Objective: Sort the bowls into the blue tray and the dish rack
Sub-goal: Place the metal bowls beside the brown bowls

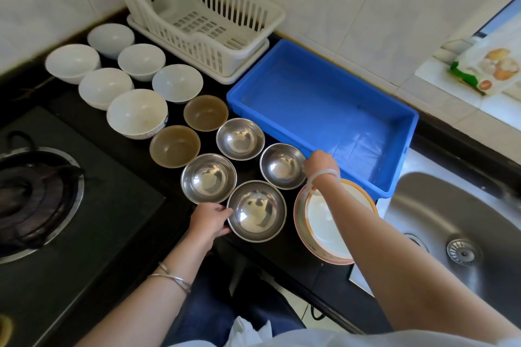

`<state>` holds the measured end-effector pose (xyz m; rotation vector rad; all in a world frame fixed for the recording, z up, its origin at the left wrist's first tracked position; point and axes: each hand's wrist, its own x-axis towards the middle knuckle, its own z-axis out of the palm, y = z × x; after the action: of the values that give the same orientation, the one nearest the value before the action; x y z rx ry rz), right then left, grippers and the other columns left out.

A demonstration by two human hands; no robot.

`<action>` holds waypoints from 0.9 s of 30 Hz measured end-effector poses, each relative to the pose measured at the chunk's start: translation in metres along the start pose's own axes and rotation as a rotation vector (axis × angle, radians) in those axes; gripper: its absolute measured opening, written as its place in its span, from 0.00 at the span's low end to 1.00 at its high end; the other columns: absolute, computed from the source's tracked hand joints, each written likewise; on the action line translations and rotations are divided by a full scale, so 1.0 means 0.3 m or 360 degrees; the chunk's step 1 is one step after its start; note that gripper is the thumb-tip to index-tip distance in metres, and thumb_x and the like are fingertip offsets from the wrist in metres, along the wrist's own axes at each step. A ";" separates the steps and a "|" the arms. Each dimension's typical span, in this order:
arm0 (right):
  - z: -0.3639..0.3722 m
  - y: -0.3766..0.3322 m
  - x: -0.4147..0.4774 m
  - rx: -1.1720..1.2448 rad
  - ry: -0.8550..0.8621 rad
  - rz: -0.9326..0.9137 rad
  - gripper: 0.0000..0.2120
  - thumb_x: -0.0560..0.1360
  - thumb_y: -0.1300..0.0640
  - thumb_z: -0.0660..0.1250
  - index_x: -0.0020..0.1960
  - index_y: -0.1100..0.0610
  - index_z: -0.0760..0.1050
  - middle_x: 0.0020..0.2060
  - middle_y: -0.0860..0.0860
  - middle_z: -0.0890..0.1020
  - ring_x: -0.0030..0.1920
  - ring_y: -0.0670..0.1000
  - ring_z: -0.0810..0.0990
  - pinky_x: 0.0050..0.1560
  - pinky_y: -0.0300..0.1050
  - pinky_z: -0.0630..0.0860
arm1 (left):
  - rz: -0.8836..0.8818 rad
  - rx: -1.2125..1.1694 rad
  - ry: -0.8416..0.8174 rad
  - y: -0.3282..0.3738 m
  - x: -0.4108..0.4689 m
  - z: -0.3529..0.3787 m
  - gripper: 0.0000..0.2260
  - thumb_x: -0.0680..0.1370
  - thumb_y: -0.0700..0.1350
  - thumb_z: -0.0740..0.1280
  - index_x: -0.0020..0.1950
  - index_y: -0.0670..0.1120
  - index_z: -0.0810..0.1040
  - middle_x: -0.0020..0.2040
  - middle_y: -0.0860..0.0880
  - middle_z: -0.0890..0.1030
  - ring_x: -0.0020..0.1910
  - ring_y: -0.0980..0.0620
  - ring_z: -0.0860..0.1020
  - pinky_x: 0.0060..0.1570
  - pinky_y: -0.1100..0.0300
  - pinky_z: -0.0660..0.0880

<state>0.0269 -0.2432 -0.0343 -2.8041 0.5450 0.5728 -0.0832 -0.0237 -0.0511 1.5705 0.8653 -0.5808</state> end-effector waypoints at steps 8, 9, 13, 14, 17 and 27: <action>-0.005 -0.012 -0.003 0.0189 -0.0024 0.0083 0.13 0.74 0.67 0.55 0.32 0.59 0.64 0.30 0.54 0.69 0.31 0.54 0.69 0.32 0.44 0.66 | 0.0042 -0.0035 0.0071 -0.008 0.011 0.002 0.08 0.76 0.39 0.67 0.52 0.38 0.78 0.40 0.47 0.76 0.46 0.45 0.78 0.43 0.56 0.78; -0.006 -0.013 -0.004 0.0199 -0.0029 0.0087 0.13 0.74 0.67 0.55 0.32 0.59 0.64 0.30 0.54 0.69 0.30 0.54 0.69 0.32 0.44 0.66 | 0.0056 -0.0041 0.0085 -0.008 0.010 0.002 0.07 0.76 0.39 0.67 0.52 0.38 0.79 0.40 0.48 0.76 0.45 0.45 0.78 0.42 0.57 0.77; -0.013 -0.011 -0.009 0.0248 -0.0065 0.0071 0.12 0.75 0.63 0.55 0.32 0.59 0.65 0.31 0.54 0.71 0.30 0.53 0.68 0.29 0.42 0.64 | 0.0083 -0.0061 0.0107 -0.009 0.008 0.000 0.08 0.75 0.38 0.67 0.53 0.38 0.78 0.42 0.47 0.76 0.44 0.45 0.78 0.41 0.57 0.78; -0.016 -0.010 -0.012 0.0250 -0.0064 0.0061 0.12 0.76 0.61 0.55 0.33 0.59 0.66 0.31 0.54 0.71 0.30 0.53 0.68 0.29 0.42 0.64 | 0.0085 -0.0061 0.0106 -0.007 0.007 -0.004 0.08 0.75 0.38 0.67 0.53 0.38 0.78 0.43 0.46 0.77 0.43 0.46 0.79 0.41 0.58 0.78; -0.027 0.002 -0.031 0.0261 -0.0016 0.0005 0.13 0.76 0.58 0.55 0.35 0.61 0.68 0.31 0.54 0.71 0.29 0.52 0.66 0.28 0.41 0.62 | 0.0141 0.0003 0.0106 0.002 0.009 -0.024 0.06 0.75 0.39 0.68 0.51 0.40 0.79 0.45 0.46 0.79 0.40 0.50 0.80 0.40 0.60 0.78; -0.099 0.202 -0.159 0.0333 0.0446 -0.0110 0.11 0.78 0.58 0.56 0.48 0.59 0.77 0.43 0.60 0.82 0.45 0.64 0.77 0.37 0.47 0.69 | 0.0848 0.0692 0.0101 0.194 -0.042 0.072 0.06 0.75 0.44 0.67 0.51 0.47 0.80 0.44 0.51 0.81 0.40 0.55 0.78 0.36 0.66 0.70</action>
<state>-0.0284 -0.2917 0.0033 -2.7027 0.5226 0.1005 -0.0423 -0.0493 -0.0100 2.1243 0.3406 -0.3422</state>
